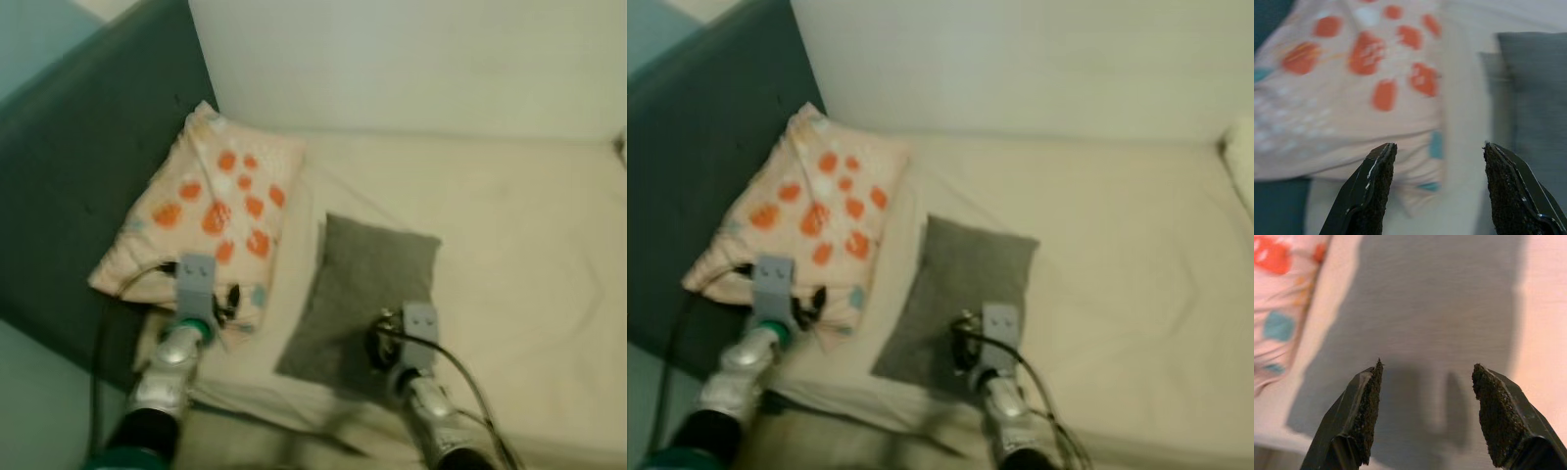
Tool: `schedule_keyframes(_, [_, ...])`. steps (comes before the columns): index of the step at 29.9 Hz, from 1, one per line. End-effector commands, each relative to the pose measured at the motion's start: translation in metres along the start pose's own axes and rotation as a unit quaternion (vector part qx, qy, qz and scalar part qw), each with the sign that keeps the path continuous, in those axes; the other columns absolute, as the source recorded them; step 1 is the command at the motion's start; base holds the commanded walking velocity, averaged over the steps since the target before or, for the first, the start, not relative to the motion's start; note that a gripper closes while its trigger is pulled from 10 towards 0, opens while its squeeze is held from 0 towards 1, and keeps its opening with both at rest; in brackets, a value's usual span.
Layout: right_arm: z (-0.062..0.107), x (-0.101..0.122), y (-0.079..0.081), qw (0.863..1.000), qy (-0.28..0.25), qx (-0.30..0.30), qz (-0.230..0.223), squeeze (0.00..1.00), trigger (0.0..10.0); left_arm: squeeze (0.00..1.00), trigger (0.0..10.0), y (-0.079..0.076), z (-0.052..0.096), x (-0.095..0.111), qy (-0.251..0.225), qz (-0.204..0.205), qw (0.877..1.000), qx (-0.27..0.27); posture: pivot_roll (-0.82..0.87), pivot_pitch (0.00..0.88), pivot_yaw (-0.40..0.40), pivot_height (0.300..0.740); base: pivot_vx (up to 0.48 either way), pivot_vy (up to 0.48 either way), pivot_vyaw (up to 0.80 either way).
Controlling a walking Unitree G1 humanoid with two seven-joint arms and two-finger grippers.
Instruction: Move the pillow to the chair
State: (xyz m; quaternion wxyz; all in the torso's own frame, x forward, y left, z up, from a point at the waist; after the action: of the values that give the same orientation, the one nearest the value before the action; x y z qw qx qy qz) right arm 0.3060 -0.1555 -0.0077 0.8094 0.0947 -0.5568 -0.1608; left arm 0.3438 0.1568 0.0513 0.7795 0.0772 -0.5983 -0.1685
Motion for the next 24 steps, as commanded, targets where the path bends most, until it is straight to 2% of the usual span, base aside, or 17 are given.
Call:
schedule_keyframes(1, [0.002, -0.004, -0.004, 1.0, 0.007, -0.012, -0.014, 0.0, 10.0, 0.0, 10.0, -0.002, 0.0, -0.002, 0.004, -0.013, 1.0, -0.009, 0.05, 0.0, 0.167, 0.74, 0.0, 0.0, 0.0])
schedule_keyframes(7, [0.0, 0.002, -0.009, 1.0, 0.003, -0.015, 0.002, 0.0, 10.0, 0.0, 10.0, -0.006, -0.002, 0.001, -0.002, -0.005, 1.0, -0.016, 0.03, 0.006, 0.179, 0.74, 0.0, 0.0, 0.0])
schedule_keyframes(10, [-0.001, 0.012, -0.017, 0.999, -0.014, -0.032, 0.007, 0.0, 10.0, 0.0, 10.0, -0.008, -0.004, 0.007, -0.018, -0.018, 0.999, -0.025, 0.02, 0.0, 0.191, 0.74, 0.0, 0.0, 0.0])
schedule_keyframes(16, [-0.001, 0.017, -0.025, 0.998, -0.027, -0.051, 0.01, 0.0, 10.0, 0.0, 10.0, -0.014, -0.005, 0.011, -0.03, -0.02, 0.998, -0.043, -0.01, 0.004, 0.193, 0.74, 0.0, 0.0, 0.0])
schedule_keyframes(19, [0.002, 0.044, -0.036, 0.991, -0.103, -0.084, 0.018, 0.0, 10.0, 0.0, 10.0, -0.033, -0.007, 0.017, -0.047, 0.032, 0.996, -0.07, -0.09, 0.019, 0.189, 0.74, 0.0, 0.0, 0.0])
schedule_keyframes(20, [0.002, 0.044, -0.036, 0.991, -0.103, -0.084, 0.018, 0.0, 10.0, 0.0, 10.0, -0.033, -0.007, 0.017, -0.047, 0.032, 0.996, -0.07, -0.09, 0.019, 0.189, 0.74, 0.0, 0.0, 0.0])
schedule_keyframes(22, [0.006, 0.055, -0.041, 0.987, -0.136, -0.081, 0.02, 0.0, 10.0, 0.0, 10.0, -0.047, -0.005, 0.019, -0.055, 0.05, 0.994, -0.084, -0.12, 0.042, 0.165, 0.74, 0.0, 0.0, 0.0])
schedule_keyframes(24, [0.007, 0.06, -0.039, 0.986, -0.145, -0.072, 0.03, 0.0, 10.0, 0.0, 10.0, -0.051, -0.005, 0.02, -0.056, 0.062, 0.993, -0.084, -0.12, 0.052, 0.155, 0.74, 0.0, 0.0, 0.0])
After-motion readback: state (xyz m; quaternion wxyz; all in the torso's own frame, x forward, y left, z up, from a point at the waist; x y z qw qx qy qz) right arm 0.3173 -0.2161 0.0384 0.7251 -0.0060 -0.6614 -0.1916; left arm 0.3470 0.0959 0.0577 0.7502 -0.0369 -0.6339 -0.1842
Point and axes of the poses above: a point about 5 cm out from each wrist's last joint towards the gripper, its own z axis pointing back from the gripper into the wrist, its own x axis along the axis of the wrist's last joint, y = z × x, the point moved 2 cm from there along -z, pointing out of the wrist towards the gripper, and after that the axes turned 15 degrees about -z, right-handed, at the moved point
